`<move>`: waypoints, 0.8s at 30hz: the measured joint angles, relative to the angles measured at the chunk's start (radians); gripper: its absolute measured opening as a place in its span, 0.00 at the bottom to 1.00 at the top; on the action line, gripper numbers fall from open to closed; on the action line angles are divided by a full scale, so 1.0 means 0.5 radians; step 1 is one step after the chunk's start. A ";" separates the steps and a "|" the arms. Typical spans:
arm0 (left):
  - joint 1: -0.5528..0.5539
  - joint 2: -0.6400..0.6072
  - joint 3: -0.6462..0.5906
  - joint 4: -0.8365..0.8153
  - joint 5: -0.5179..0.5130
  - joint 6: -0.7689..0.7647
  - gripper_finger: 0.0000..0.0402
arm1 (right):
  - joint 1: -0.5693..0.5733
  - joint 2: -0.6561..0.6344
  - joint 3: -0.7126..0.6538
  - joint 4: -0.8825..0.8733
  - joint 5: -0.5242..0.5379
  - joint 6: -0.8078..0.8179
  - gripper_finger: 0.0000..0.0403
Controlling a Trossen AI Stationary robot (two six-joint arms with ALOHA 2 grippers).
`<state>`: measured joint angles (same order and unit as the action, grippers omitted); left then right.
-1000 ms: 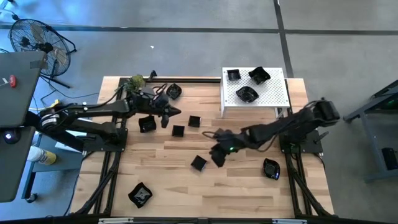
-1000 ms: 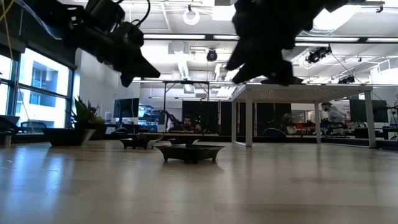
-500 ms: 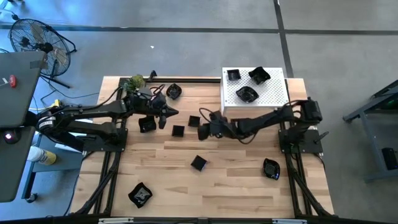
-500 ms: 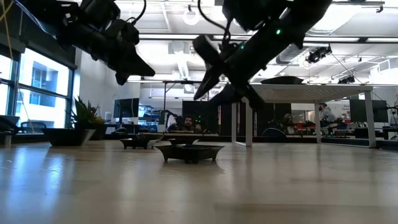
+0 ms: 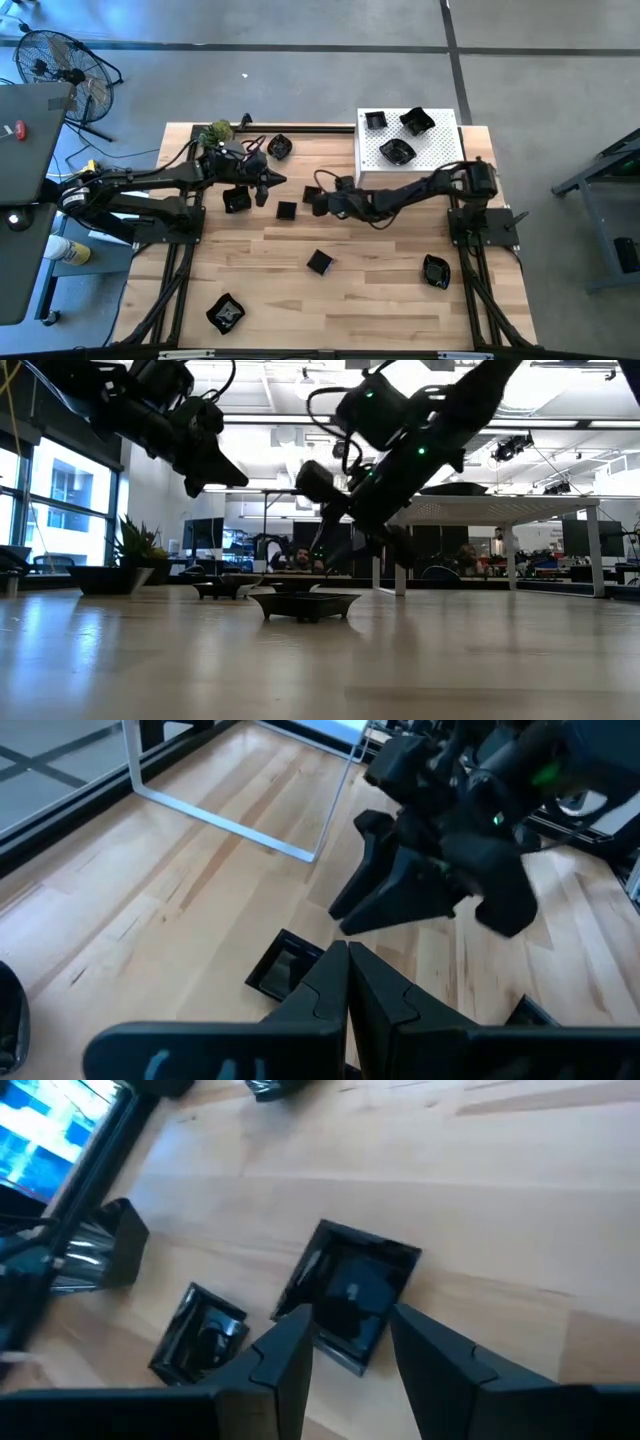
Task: Pick & Place Mini shaped plates
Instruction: Stack the square plate on top of the square plate on the shelf
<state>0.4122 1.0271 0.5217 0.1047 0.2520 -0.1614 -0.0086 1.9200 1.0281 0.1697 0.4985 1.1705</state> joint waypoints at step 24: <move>0.000 -0.001 0.000 -0.007 0.002 -0.001 0.00 | -0.041 0.286 0.364 -0.519 -0.041 0.312 0.33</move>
<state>0.4122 1.0267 0.5217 0.1013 0.2531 -0.1619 -0.0292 2.0629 1.2098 -0.0896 0.4781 1.3265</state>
